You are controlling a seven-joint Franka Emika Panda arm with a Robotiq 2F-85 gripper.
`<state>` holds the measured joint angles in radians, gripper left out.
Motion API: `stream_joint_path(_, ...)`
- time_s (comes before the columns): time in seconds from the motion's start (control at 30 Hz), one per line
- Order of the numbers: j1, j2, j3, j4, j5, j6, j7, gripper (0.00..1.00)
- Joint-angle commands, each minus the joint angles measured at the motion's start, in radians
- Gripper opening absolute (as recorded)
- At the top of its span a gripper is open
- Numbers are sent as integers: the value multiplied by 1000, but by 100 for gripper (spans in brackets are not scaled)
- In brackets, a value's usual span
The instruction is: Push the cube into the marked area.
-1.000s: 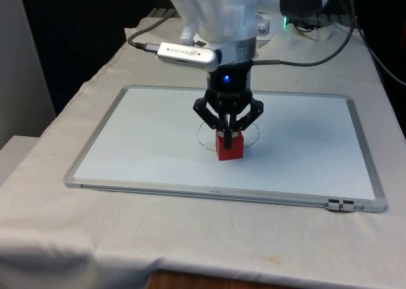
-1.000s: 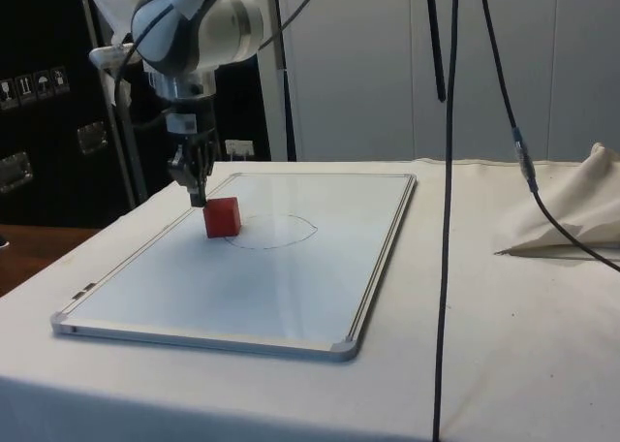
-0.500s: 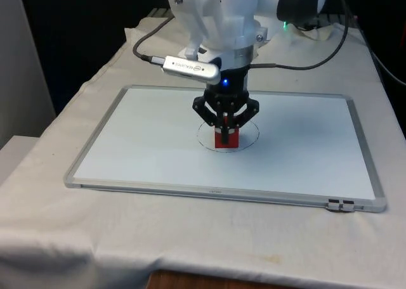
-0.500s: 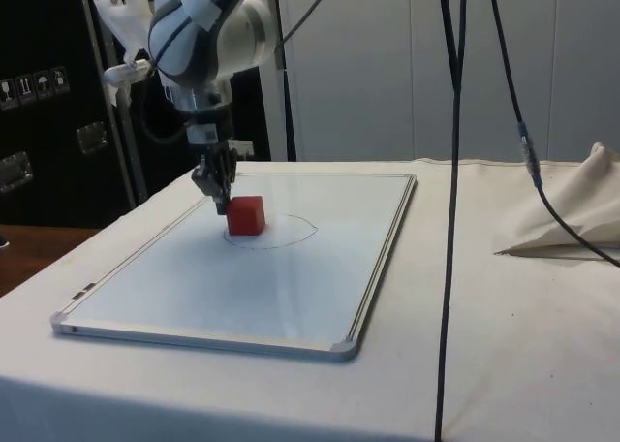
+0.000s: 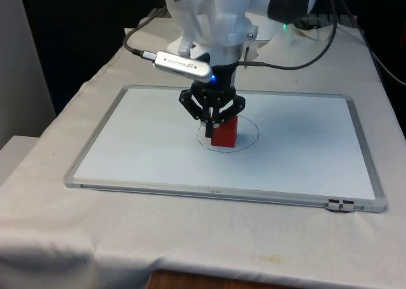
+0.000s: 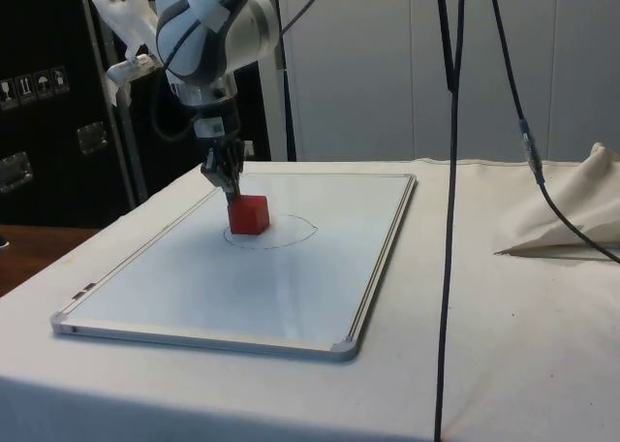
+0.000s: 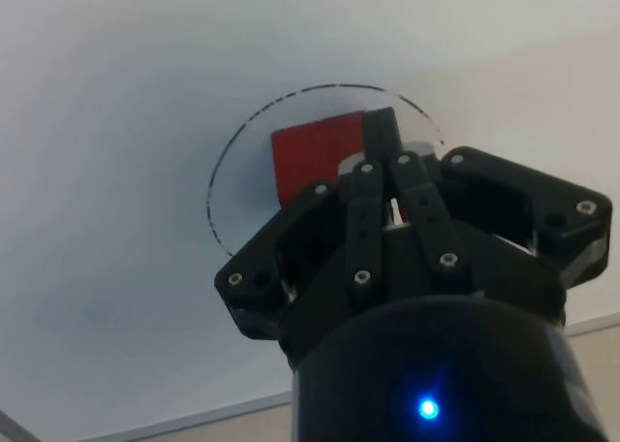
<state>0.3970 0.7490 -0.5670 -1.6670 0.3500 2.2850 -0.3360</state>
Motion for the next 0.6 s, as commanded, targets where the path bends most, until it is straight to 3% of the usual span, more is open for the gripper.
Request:
stream_joint_path(0.0,4,-5,-8,-4,-9,-16,6,0)
stream_joint_path(0.03,0,0,-3,0,-2,-6,1,0)
stream_joint_path(0.23,7,-25,-21,-17,-22,-66,9,0)
stream_joint_path(0.27,0,-18,-15,-6,-18,-67,5,0)
stream_joint_path(0.3,7,-29,-21,-19,-25,-75,9,0)
stream_joint_path(0.43,7,-45,-21,-32,-33,-104,9,0)
stream_joint_path(0.57,0,-48,-19,-21,-35,-137,10,0)
